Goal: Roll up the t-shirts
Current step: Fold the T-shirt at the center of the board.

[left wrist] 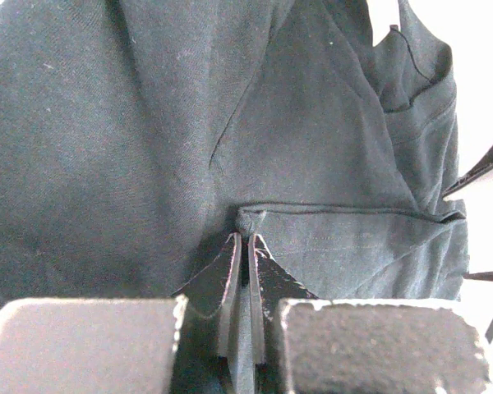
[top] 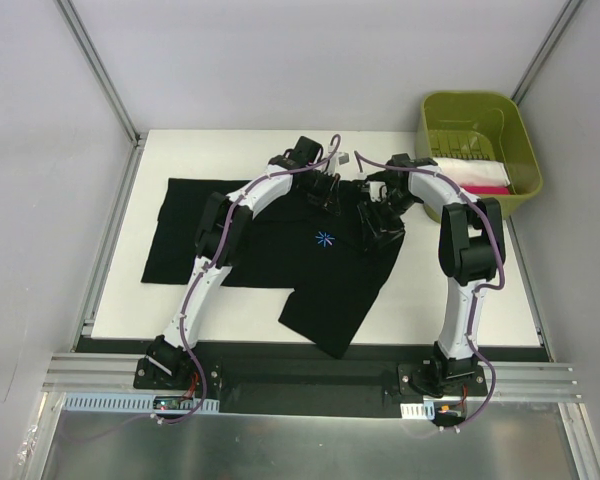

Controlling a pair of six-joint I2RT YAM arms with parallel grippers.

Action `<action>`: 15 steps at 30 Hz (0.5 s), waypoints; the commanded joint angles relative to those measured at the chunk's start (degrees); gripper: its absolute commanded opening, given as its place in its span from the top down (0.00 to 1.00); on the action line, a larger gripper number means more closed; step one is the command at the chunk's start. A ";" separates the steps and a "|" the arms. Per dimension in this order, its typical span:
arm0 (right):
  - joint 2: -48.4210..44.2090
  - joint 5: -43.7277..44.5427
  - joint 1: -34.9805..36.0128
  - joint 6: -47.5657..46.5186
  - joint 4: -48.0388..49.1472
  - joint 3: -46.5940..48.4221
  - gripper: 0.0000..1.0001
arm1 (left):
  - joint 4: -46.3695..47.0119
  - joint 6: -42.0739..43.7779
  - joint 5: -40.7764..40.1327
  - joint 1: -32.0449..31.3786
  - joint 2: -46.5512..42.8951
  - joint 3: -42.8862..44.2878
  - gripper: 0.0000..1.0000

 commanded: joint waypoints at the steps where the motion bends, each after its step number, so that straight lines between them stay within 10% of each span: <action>1: -0.26 0.82 0.06 -1.11 -0.77 0.87 0.50 | 0.71 -2.03 1.93 0.62 -3.20 0.17 1.00; 15: -0.96 -0.94 0.23 -2.16 -0.68 2.36 0.99 | 3.52 -4.49 11.42 2.82 -6.89 -3.35 1.00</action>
